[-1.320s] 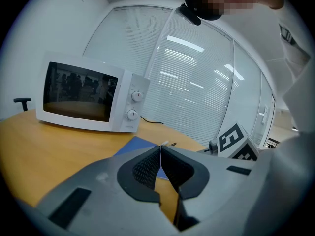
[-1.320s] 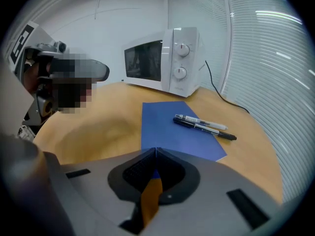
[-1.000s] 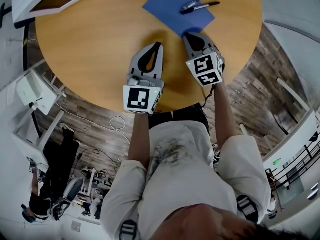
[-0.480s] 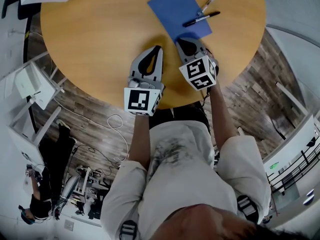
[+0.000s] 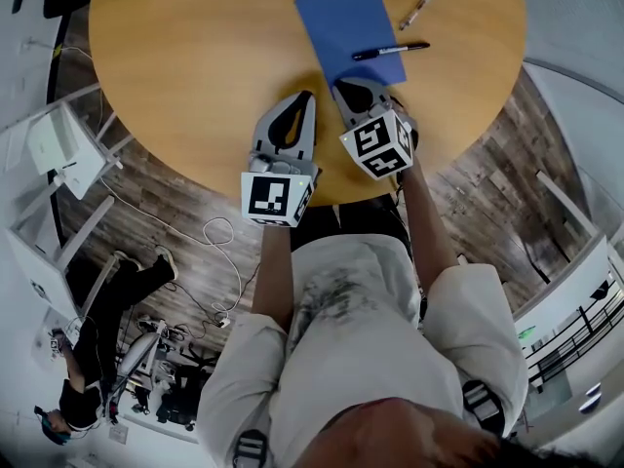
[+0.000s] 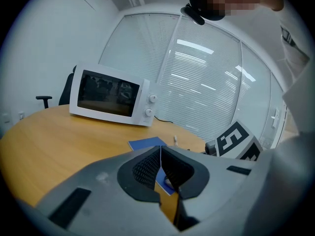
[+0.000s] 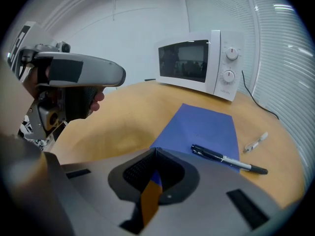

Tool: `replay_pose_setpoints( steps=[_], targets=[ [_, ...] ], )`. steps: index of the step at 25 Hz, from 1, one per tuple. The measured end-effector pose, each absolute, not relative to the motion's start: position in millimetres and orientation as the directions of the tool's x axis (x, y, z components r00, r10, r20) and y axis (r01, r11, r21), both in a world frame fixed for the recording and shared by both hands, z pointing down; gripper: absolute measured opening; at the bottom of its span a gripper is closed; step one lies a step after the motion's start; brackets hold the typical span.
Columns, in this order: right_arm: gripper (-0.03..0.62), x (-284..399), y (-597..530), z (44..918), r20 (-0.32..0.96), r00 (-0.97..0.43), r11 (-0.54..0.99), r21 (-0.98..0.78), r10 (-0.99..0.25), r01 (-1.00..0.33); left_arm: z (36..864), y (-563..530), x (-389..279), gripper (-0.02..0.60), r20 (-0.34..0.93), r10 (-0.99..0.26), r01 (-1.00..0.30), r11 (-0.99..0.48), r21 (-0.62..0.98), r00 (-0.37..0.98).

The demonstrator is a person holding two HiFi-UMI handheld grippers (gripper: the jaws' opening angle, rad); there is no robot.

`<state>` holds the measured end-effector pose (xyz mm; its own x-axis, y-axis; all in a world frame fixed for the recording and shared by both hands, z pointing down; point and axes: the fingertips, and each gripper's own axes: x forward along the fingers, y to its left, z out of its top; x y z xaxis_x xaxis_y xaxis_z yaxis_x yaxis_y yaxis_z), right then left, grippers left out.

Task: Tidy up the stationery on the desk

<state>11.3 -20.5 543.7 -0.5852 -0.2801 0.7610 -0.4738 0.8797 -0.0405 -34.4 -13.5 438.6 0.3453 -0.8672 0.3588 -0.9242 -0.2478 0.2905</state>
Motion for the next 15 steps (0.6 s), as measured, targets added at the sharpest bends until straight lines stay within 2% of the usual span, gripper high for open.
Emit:
replay_pose_setpoints(
  steps=[15],
  targets=[
    [0.063, -22.5, 9.1, 543.4, 0.760, -0.608, 0.903, -0.064, -0.232, -0.425, 435.6, 20.3, -68.0, 0.012, 0.372, -0.882, -0.938, -0.184, 0.294, 0.289]
  ],
)
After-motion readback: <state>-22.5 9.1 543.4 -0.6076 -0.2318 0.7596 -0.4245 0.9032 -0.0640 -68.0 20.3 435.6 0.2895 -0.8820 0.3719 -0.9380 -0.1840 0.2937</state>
